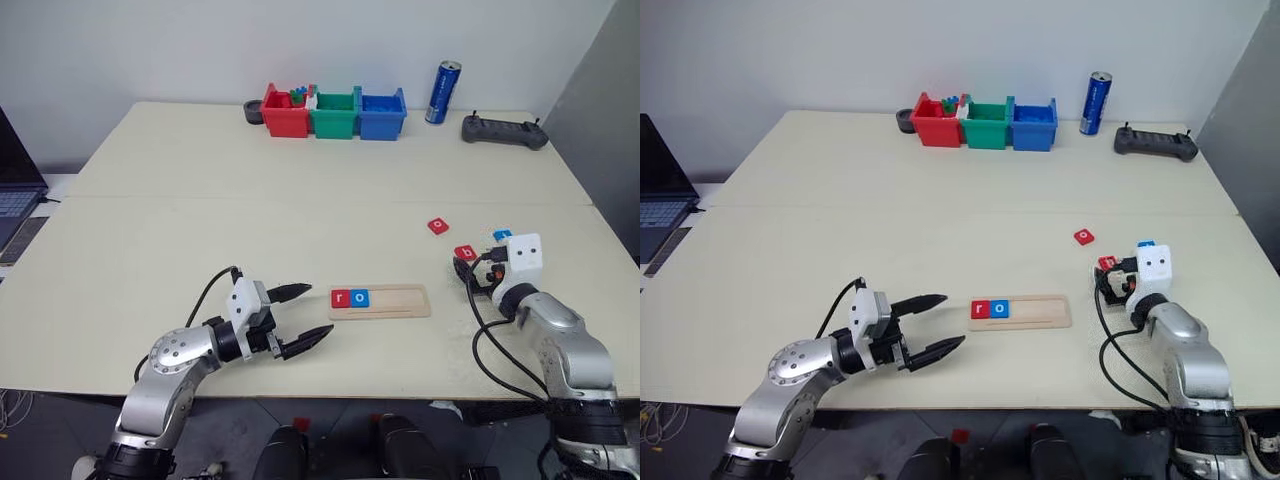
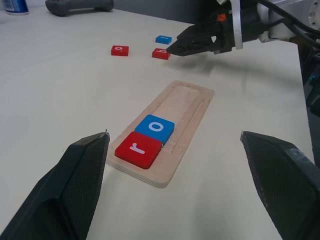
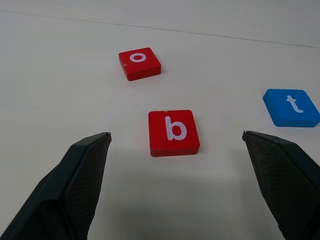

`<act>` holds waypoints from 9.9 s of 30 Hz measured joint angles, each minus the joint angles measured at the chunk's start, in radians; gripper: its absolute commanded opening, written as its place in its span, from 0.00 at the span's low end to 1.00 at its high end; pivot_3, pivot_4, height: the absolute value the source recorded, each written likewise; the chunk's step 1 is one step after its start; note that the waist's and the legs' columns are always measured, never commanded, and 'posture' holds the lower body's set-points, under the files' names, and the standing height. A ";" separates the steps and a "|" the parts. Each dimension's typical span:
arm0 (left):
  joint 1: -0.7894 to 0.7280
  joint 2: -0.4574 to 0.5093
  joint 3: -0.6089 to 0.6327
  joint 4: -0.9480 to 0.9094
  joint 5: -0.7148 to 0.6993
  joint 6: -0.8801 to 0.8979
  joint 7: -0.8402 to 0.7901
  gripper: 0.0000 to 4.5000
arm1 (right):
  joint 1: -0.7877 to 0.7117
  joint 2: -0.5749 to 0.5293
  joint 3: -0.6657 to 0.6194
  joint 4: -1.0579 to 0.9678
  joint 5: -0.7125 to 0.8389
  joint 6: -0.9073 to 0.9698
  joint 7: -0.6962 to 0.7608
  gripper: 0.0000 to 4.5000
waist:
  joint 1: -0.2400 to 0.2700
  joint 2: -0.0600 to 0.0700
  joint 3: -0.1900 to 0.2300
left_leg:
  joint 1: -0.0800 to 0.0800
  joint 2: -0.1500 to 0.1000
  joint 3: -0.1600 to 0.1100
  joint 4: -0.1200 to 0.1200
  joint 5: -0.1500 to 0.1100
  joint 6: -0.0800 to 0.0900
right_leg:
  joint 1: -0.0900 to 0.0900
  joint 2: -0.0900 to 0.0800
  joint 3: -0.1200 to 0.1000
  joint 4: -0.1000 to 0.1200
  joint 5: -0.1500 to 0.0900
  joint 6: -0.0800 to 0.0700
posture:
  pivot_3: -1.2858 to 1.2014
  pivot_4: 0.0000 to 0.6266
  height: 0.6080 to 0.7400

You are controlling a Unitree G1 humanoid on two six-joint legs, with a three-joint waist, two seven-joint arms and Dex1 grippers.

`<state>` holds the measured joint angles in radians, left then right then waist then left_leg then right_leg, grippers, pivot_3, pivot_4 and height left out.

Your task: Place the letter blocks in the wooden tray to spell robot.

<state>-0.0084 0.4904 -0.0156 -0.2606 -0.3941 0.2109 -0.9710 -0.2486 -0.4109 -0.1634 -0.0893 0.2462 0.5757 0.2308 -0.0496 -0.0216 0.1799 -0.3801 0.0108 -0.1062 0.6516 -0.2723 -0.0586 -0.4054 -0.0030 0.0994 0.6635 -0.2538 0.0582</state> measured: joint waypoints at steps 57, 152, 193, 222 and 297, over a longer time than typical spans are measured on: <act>0.000 0.034 0.002 -0.020 -0.006 0.003 0.001 1.00 | 0.010 0.030 -0.001 -0.136 -0.058 0.237 -0.086 0.32 | -0.006 0.001 0.000 | 0.000 0.000 -0.001 -0.005 0.000 0.000 | -0.001 0.000 -0.001 -0.001 -0.001 -0.002 | 0.52 0.24 1.00; 0.014 0.039 -0.017 -0.002 -0.022 -0.067 0.004 1.00 | -0.194 -0.471 0.262 0.559 -0.104 -0.608 1.145 0.99 | -0.004 0.003 0.004 | 0.002 0.000 -0.001 -0.005 0.000 0.000 | 0.000 -0.002 -0.002 0.000 -0.006 -0.003 | 0.52 0.24 1.00; -0.008 0.050 -0.017 -0.002 -0.024 -0.067 -0.005 1.00 | -0.253 -0.436 0.266 0.646 -0.135 -0.653 1.185 0.99 | -0.007 0.004 0.004 | 0.003 0.000 0.000 -0.005 0.000 0.000 | 0.001 -0.002 -0.002 0.001 -0.006 -0.004 | 0.52 0.24 1.00; -0.014 0.052 -0.017 -0.002 -0.025 -0.067 -0.012 1.00 | -0.249 -0.354 0.271 0.294 -0.063 -0.408 1.154 0.32 | -0.005 0.004 0.004 | 0.003 0.000 -0.002 -0.005 0.000 0.000 | 0.001 -0.002 -0.003 0.002 -0.006 -0.004 | 0.52 0.24 1.00; 0.006 0.051 -0.018 -0.003 -0.025 -0.072 0.008 1.00 | -0.281 -0.250 0.401 0.151 -0.085 -0.286 1.054 0.22 | -0.005 0.004 0.004 | 0.003 0.000 -0.002 -0.005 0.000 0.000 | 0.000 -0.002 -0.003 0.002 -0.006 -0.004 | 0.52 0.24 1.00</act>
<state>-0.0022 0.5417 -0.0337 -0.2638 -0.4188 0.1394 -0.9630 -0.5295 -0.6610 0.2377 0.0617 0.1609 0.2899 1.2847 -0.0550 -0.0175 0.1838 -0.3774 0.0107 -0.1084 0.6466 -0.2724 -0.0586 -0.4050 -0.0046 0.0961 0.6653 -0.2597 0.0542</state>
